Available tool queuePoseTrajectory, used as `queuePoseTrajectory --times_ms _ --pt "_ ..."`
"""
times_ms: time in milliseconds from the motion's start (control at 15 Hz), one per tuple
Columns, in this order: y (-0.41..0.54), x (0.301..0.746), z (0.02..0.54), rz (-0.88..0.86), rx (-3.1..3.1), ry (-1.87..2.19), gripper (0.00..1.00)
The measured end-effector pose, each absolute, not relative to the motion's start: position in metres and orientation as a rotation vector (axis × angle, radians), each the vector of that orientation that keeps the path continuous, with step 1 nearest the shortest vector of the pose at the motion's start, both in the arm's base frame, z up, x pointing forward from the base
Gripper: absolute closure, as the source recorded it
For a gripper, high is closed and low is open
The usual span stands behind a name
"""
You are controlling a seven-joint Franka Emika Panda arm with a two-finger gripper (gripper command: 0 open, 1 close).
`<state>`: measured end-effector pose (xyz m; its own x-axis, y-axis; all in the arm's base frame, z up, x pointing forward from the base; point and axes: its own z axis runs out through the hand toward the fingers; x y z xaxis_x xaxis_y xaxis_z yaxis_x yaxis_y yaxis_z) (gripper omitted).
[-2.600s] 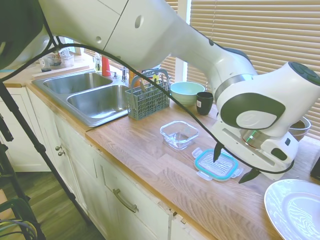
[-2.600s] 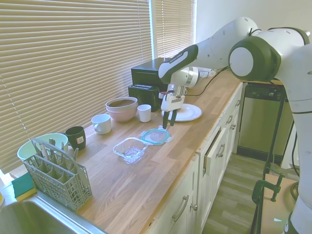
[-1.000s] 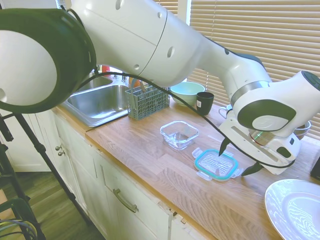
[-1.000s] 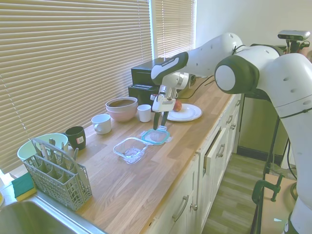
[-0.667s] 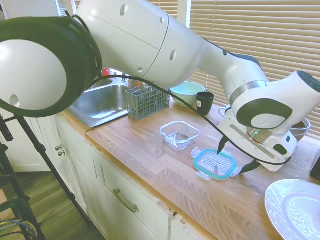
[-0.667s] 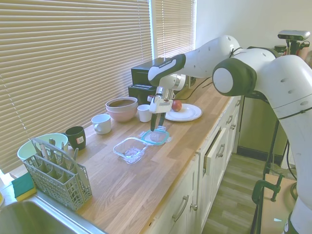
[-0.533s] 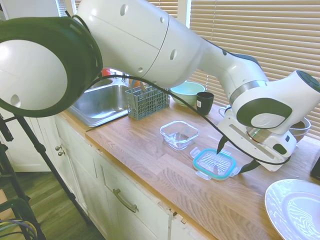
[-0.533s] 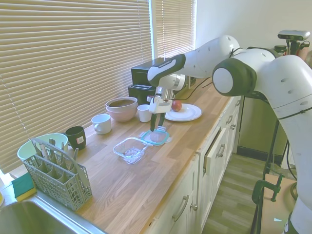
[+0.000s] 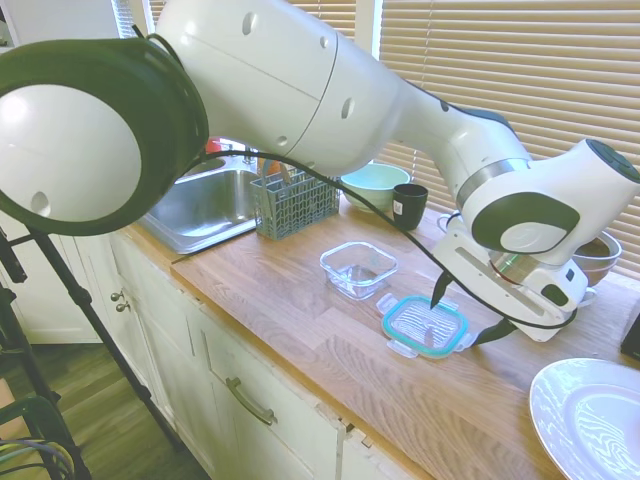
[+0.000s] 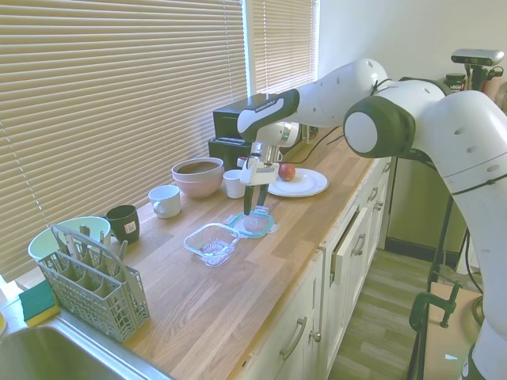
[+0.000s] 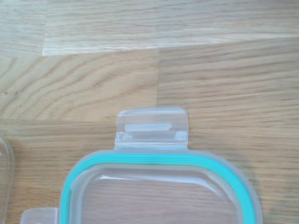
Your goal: Cover the lid of the food container
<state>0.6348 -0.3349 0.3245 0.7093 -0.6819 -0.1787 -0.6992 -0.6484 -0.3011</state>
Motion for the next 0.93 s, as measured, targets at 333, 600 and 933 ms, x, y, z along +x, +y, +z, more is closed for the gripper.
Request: queuePoseTrajectory --times_ms 333,600,933 --pt "-0.3353 0.6345 0.3243 0.072 -2.566 1.086 0.00" --pt "-0.3353 0.6346 0.3243 0.073 -2.564 1.092 0.00" --pt "-0.3326 0.6362 0.3242 0.073 -2.584 1.090 1.00"
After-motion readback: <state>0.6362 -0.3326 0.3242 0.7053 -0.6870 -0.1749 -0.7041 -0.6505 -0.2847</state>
